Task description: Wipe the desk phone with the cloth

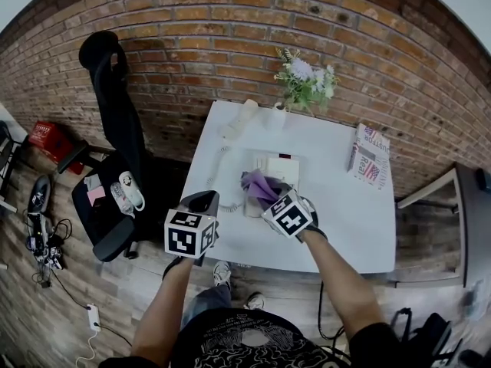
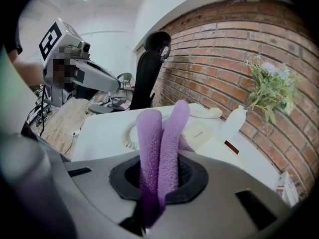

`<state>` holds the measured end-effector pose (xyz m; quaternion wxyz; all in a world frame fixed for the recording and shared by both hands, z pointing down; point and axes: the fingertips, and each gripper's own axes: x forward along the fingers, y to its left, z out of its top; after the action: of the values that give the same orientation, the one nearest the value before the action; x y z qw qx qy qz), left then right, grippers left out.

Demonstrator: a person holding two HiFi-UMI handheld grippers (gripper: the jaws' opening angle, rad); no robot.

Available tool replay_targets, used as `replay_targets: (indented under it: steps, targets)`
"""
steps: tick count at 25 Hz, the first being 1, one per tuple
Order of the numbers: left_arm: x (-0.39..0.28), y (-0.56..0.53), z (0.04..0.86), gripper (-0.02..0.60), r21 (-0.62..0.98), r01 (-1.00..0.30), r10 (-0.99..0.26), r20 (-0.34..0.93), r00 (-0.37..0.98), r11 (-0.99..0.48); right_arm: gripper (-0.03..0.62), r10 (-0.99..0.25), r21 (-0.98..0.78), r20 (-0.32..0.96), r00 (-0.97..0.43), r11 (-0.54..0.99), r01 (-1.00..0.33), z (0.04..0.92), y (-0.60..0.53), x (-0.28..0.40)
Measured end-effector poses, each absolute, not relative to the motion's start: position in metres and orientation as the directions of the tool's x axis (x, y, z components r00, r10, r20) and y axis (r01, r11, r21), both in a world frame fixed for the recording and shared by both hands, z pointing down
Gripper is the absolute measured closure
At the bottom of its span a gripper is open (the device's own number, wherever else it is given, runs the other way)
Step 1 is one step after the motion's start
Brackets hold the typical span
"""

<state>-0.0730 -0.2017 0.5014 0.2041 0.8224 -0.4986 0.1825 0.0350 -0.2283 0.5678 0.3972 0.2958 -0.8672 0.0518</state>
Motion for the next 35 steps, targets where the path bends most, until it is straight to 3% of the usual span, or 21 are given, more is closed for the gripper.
replay_targets:
  steps: [25, 35]
  targets:
    - [-0.061, -0.17, 0.502, 0.575, 0.153, -0.896, -0.75, 0.499, 0.434, -0.417, 0.549, -0.336, 0.033, 0.755, -0.563, 0.877, -0.479, 0.591, -0.154, 0.041]
    - [-0.053, -0.189, 0.495, 0.575, 0.151, -0.882, -0.744, 0.485, 0.46, -0.446, 0.549, -0.418, 0.067, 0.693, -0.587, 0.848, -0.525, 0.546, -0.181, 0.051]
